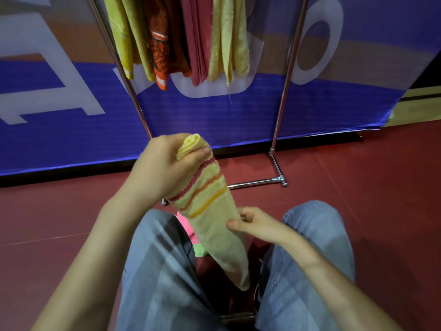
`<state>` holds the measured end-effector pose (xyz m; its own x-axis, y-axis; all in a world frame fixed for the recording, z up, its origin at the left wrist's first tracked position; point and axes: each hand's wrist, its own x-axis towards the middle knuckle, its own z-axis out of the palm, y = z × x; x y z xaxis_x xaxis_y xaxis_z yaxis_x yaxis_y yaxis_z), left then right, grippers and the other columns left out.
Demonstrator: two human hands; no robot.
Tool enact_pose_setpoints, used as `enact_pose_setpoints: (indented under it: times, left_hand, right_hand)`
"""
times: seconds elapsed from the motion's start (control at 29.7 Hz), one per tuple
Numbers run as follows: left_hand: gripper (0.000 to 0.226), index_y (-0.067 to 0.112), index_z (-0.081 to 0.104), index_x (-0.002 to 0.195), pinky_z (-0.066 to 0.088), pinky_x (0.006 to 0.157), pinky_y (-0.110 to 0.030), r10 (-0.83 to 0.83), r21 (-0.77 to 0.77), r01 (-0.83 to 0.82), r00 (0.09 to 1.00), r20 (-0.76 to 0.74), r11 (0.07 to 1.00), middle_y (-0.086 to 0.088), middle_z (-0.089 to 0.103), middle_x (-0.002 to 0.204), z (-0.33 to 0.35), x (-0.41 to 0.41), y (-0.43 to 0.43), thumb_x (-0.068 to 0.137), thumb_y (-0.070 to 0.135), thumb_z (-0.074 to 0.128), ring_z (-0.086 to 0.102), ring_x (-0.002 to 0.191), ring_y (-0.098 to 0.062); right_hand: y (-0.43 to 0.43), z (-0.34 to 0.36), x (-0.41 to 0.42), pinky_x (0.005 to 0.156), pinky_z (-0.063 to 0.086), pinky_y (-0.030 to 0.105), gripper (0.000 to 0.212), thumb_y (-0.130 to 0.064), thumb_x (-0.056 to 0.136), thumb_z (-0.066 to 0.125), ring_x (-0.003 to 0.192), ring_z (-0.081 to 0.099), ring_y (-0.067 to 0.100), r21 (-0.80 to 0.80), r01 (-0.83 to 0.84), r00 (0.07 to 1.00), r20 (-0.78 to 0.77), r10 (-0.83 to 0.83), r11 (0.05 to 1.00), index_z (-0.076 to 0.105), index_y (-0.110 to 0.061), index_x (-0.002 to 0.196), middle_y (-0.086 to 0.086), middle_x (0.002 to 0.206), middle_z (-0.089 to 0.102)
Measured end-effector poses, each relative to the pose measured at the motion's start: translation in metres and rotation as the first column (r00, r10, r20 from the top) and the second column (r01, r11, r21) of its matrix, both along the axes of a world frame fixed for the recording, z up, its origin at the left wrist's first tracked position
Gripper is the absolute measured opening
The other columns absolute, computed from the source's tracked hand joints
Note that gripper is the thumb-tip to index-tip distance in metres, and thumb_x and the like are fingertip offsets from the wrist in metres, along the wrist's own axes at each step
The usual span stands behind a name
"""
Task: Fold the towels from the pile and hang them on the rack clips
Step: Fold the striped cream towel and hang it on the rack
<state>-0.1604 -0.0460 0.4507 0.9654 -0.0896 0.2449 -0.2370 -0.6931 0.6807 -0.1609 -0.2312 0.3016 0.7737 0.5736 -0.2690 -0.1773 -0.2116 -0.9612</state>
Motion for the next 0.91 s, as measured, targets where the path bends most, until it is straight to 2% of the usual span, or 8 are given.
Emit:
enact_pose_setpoints:
  times: [0.13,0.24,0.3,0.37,0.47,0.64,0.74,0.91]
  left_hand:
    - [0.04,0.027,0.062,0.07,0.051,0.07,-0.04,0.085,0.117,-0.085,0.996,0.008,0.989,0.001,0.065,0.068,-0.009,0.001,0.017,0.06,0.062,0.045,0.062,0.074,-0.025]
    - [0.027,0.036,0.052,0.064,0.049,0.074,-0.035,0.05,0.253,-0.01,0.987,-0.152,0.967,0.006,0.062,0.073,-0.028,-0.001,0.028,0.057,0.061,0.046,0.059,0.077,-0.021]
    - [0.016,0.035,0.057,0.069,0.048,0.077,-0.027,-0.07,0.144,0.115,0.955,-0.289,0.983,0.012,0.066,0.075,-0.042,-0.001,0.029,0.066,0.051,0.055,0.061,0.077,-0.006]
    - [0.008,0.031,0.063,0.079,0.043,0.075,-0.009,-0.221,-0.025,0.228,0.901,-0.372,0.973,0.021,0.066,0.076,-0.052,-0.007,0.015,0.081,0.037,0.059,0.059,0.077,0.009]
    - [0.039,0.018,0.066,0.095,0.044,0.083,-0.011,-0.373,-0.204,0.317,0.848,-0.377,0.926,0.013,0.068,0.092,-0.065,-0.015,-0.013,0.081,0.048,0.047,0.06,0.087,0.003]
    - [0.034,0.028,0.059,0.061,0.04,0.064,-0.01,-0.381,-0.447,0.217,0.869,-0.316,0.868,0.018,0.058,0.06,-0.071,-0.023,-0.035,0.087,0.045,0.044,0.048,0.061,0.006]
    - [0.041,0.026,0.051,0.053,0.032,0.053,-0.011,-0.413,-0.479,0.262,0.878,-0.242,0.838,0.016,0.045,0.051,-0.07,-0.025,-0.038,0.074,0.061,0.051,0.038,0.052,0.003]
    - [0.034,0.021,0.055,0.05,0.03,0.044,-0.012,-0.406,-0.544,0.221,0.88,-0.247,0.81,0.009,0.042,0.049,-0.065,-0.025,-0.032,0.067,0.05,0.053,0.036,0.046,-0.001]
  right_hand:
    - [-0.004,-0.005,-0.001,0.052,0.031,0.013,0.019,-0.021,0.08,0.062,0.05,0.04,-0.005,-0.012,0.102,0.995,0.008,-0.102,0.995,0.052,-0.016,0.064,-0.012,0.057,0.047]
    - [-0.007,0.011,0.0,0.048,0.025,0.012,0.029,-0.024,0.08,0.062,0.049,0.032,-0.001,0.026,0.042,0.998,0.05,-0.043,0.999,0.048,-0.005,0.064,-0.013,0.051,0.039]
    - [-0.008,0.024,0.001,0.051,0.027,0.015,0.041,-0.035,0.075,0.062,0.058,0.036,0.006,0.074,-0.004,0.997,0.071,-0.002,0.997,0.055,0.006,0.075,0.003,0.063,0.041]
    - [-0.008,0.037,0.003,0.054,0.034,0.011,0.03,-0.022,0.082,0.061,0.061,0.047,0.003,0.099,-0.065,0.997,0.056,0.059,0.993,0.058,0.008,0.081,-0.003,0.065,0.054]
    - [-0.007,0.056,0.004,0.053,0.039,0.005,0.012,-0.003,0.087,0.052,0.052,0.053,-0.007,0.122,-0.148,0.989,0.021,0.146,0.981,0.059,-0.011,0.082,-0.018,0.053,0.06]
    - [-0.012,0.078,0.002,0.05,0.031,0.009,0.017,-0.032,0.075,0.069,0.051,0.042,-0.004,0.135,-0.137,0.991,0.029,0.134,0.981,0.06,-0.02,0.067,-0.016,0.053,0.05]
    - [-0.016,0.082,0.002,0.049,0.031,0.008,0.021,-0.019,0.078,0.063,0.046,0.038,-0.004,0.146,-0.165,0.986,0.019,0.164,0.975,0.06,-0.024,0.058,-0.018,0.047,0.045]
    - [-0.018,0.069,0.004,0.06,0.041,0.008,0.029,-0.019,0.079,0.064,0.06,0.055,-0.005,0.102,-0.218,0.973,-0.059,0.224,0.971,0.061,0.006,0.093,-0.015,0.062,0.062]
